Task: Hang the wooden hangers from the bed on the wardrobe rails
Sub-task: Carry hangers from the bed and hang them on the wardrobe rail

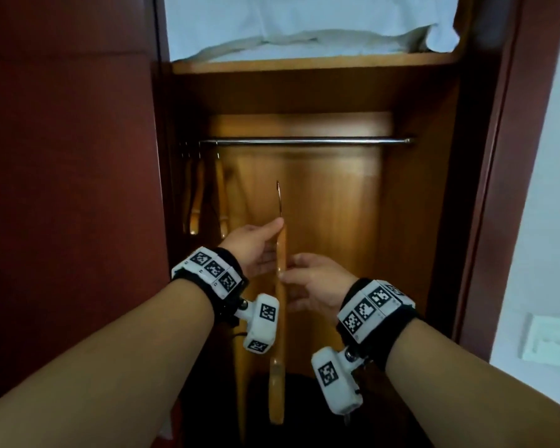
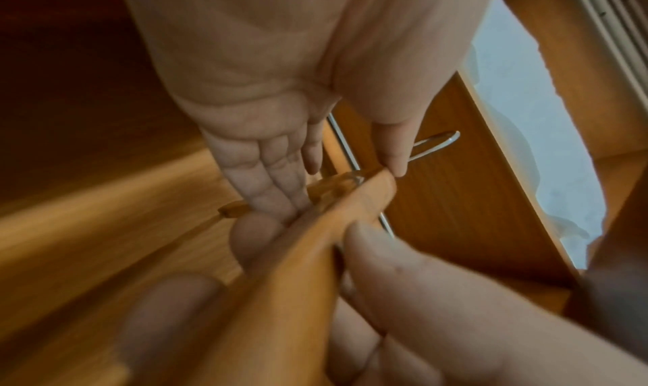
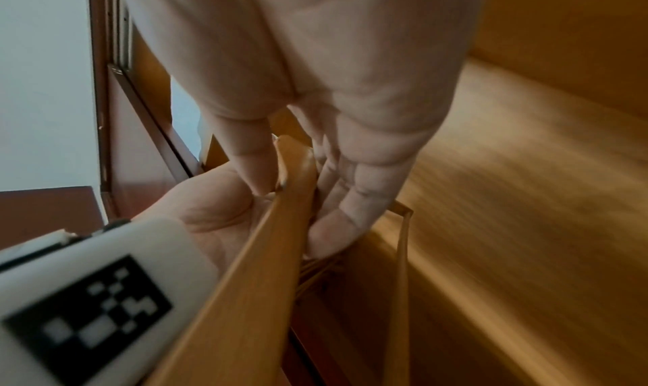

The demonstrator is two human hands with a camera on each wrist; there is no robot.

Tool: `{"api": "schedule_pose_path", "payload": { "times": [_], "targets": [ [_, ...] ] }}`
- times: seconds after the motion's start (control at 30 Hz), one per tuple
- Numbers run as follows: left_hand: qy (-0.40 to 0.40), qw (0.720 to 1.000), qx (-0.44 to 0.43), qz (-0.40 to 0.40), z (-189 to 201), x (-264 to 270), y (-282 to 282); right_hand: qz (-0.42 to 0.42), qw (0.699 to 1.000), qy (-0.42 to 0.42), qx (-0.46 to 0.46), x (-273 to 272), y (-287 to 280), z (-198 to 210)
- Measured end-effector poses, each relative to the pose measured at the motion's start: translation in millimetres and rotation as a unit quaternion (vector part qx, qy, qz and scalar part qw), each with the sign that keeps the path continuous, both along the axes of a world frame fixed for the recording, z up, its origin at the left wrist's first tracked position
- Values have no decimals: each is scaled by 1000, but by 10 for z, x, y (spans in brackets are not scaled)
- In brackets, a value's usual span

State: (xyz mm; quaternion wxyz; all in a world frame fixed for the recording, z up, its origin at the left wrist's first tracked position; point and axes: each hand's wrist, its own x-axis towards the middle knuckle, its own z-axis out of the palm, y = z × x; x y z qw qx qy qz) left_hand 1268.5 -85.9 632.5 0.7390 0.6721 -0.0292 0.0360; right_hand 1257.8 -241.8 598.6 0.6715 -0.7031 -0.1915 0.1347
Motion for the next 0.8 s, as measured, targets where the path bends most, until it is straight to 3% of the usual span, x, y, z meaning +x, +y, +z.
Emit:
{"api": "schedule_pose_path", "payload": {
  "times": [0.43, 0.6, 0.8],
  "targets": [
    [-69, 997, 24, -15, 835, 874, 630, -94, 985, -140, -25, 1097, 848, 923],
    [-90, 994, 67, -9, 943, 1238, 798, -148, 975, -158, -53, 1526, 1106, 1126],
    [-97, 990, 99, 14, 1035, 1502, 930, -156, 968, -180, -84, 1918, 1275, 1264]
  ]
}}
